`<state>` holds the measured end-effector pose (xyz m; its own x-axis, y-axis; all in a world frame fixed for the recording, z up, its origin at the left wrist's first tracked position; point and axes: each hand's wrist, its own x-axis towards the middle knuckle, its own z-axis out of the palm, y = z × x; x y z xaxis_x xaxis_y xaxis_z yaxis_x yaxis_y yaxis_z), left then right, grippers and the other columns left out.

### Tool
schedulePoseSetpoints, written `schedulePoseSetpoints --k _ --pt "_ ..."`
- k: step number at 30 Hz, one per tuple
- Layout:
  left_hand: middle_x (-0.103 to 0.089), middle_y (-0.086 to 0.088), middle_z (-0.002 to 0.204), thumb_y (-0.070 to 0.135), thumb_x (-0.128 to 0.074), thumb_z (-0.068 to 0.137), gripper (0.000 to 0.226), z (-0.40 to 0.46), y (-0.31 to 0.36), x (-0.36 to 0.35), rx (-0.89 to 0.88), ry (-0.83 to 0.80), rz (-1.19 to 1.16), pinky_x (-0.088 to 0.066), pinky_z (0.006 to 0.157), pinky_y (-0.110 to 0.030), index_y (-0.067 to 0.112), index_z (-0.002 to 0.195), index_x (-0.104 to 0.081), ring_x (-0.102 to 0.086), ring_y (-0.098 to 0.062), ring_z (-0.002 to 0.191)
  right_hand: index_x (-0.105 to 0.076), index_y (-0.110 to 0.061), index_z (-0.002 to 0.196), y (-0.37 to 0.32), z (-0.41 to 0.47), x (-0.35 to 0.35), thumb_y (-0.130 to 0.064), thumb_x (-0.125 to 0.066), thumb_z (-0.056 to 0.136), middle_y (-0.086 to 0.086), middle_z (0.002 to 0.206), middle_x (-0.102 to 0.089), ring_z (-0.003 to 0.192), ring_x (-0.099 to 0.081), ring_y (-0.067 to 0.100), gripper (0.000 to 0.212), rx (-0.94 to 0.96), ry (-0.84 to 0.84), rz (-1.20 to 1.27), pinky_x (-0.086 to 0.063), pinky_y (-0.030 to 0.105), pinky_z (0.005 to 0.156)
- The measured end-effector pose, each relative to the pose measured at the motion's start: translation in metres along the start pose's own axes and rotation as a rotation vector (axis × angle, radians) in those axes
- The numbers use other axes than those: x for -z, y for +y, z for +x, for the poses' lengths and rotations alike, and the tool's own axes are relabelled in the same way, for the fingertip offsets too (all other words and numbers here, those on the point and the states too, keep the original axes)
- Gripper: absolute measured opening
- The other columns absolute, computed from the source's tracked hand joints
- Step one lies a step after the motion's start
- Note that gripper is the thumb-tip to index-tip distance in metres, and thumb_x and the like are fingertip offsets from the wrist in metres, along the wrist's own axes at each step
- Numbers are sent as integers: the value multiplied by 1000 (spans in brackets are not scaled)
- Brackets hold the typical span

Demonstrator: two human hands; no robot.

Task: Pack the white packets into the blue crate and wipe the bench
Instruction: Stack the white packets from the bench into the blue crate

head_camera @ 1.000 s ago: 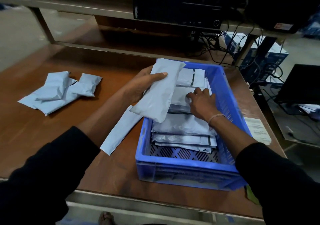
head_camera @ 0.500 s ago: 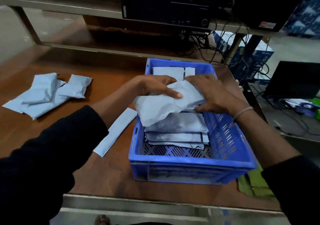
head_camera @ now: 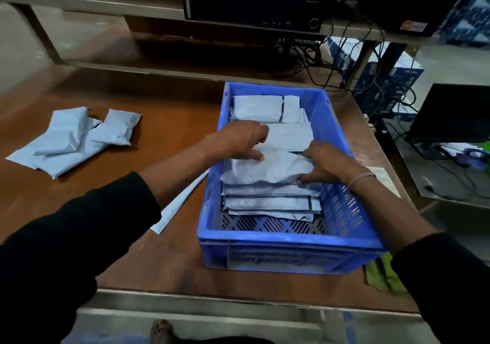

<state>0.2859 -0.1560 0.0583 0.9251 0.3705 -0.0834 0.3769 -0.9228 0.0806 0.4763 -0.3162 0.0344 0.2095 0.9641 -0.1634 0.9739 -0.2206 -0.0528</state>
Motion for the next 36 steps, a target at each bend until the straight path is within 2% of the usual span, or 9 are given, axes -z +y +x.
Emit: schedulePoseSetpoints --k 3,7,14,17,20,25,28,32,36 --pt "-59 -8 126 39 -73 92 44 -5 5 -8 -59 -7 74 -51 84 -42 17 128 -57 -60 -31 112 -61 -12 124 -3 1 -6 -59 -83 66 13 122 -53 111 -57 34 77 -53 3 -56 -50 42 92" --pt "-54 -8 129 37 -73 93 47 -12 14 -15 -85 -90 82 -50 82 -41 21 133 -56 -59 -30 113 -64 -14 121 -7 -2 -8 -60 -85 60 13 115 -55 100 -57 38 79 36 153 -102 -51 48 85" --pt "-50 -12 133 26 -77 90 55 -14 22 -24 -55 -160 67 -42 74 -36 20 138 -52 -59 -32 112 -61 -19 132 -24 -7 -12 -35 -87 71 14 124 -51 104 -55 36 68 59 110 -5 -50 41 87" --pt "-51 -12 132 29 -77 90 57 -16 19 -22 -53 -153 33 -50 82 -40 20 140 -51 -59 -32 113 -62 -19 132 -21 -10 -6 -34 -89 70 15 121 -51 103 -56 36 69 72 103 31 -50 42 89" --pt "-54 -10 130 33 -75 91 55 -26 12 -14 -72 -45 -50 -51 92 -44 19 140 -54 -58 -29 115 -63 -19 130 -25 -12 9 -29 -90 69 12 117 -52 94 -58 29 67 89 127 91 -51 40 87" --pt "-64 -5 124 32 -70 95 37 -52 -21 -4 -41 365 -336 -47 91 -29 16 128 -64 -61 -20 110 -69 -18 118 -59 -1 43 -18 -87 74 6 106 -60 74 -64 21 48 139 278 238 -55 41 83" --pt "-69 -5 111 30 -70 89 29 -71 -56 -11 75 512 -540 -56 89 -41 14 113 -71 -67 -20 101 -71 -21 113 -98 16 58 -25 -83 80 -2 101 -66 76 -66 18 35 155 330 363 -54 33 79" --pt "-74 -7 109 27 -73 91 27 -113 -115 -22 257 512 -699 -59 87 -39 8 110 -72 -71 -20 101 -73 -25 106 -159 55 61 -35 -81 82 -9 86 -71 74 -66 12 27 189 302 597 -52 28 73" --pt "-75 -4 105 23 -76 91 21 -163 -182 -48 424 460 -773 -60 86 -43 11 109 -73 -71 -17 87 -73 -22 110 -226 99 54 -36 -82 81 -10 84 -69 70 -61 -1 34 265 159 495 -50 20 73"
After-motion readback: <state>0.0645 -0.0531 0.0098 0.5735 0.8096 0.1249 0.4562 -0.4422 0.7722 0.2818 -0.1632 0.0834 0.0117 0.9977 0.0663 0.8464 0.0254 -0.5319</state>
